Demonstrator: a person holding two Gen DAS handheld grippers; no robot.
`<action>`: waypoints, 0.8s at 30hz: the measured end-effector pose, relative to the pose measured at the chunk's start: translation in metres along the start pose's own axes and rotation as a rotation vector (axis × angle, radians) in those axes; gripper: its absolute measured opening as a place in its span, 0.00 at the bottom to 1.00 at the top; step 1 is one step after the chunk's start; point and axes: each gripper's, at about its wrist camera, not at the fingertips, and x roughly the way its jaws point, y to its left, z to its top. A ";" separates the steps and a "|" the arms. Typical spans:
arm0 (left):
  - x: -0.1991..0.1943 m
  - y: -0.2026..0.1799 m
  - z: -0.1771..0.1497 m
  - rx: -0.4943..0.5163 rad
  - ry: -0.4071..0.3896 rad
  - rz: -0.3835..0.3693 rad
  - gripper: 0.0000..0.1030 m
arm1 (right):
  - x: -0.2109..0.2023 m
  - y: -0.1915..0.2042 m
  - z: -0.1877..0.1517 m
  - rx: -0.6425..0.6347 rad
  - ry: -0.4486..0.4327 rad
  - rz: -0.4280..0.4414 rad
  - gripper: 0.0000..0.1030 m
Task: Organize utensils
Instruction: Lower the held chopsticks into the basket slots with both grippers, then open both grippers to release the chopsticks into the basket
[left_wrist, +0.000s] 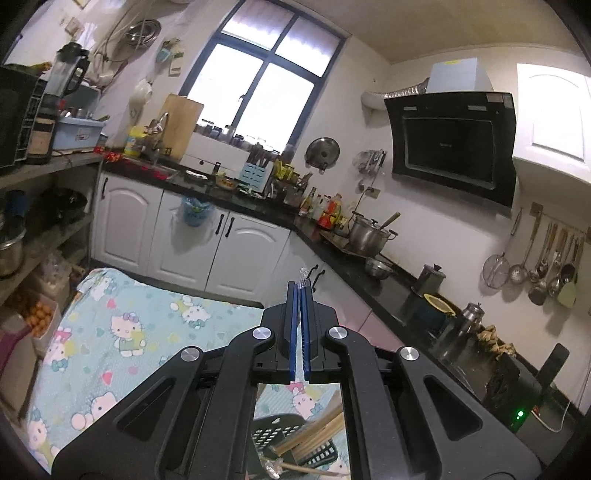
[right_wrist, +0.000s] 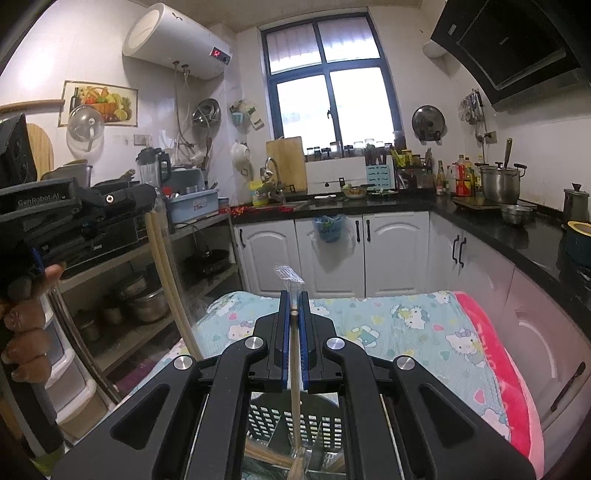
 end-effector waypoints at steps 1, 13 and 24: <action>0.003 -0.001 -0.003 0.006 0.006 0.006 0.00 | 0.001 0.000 0.000 -0.001 0.003 0.002 0.05; 0.039 0.023 -0.062 -0.008 0.163 0.068 0.00 | 0.018 -0.003 -0.031 0.004 0.124 -0.006 0.05; 0.012 0.035 -0.077 -0.022 0.205 0.085 0.62 | 0.001 -0.016 -0.044 0.062 0.168 -0.009 0.43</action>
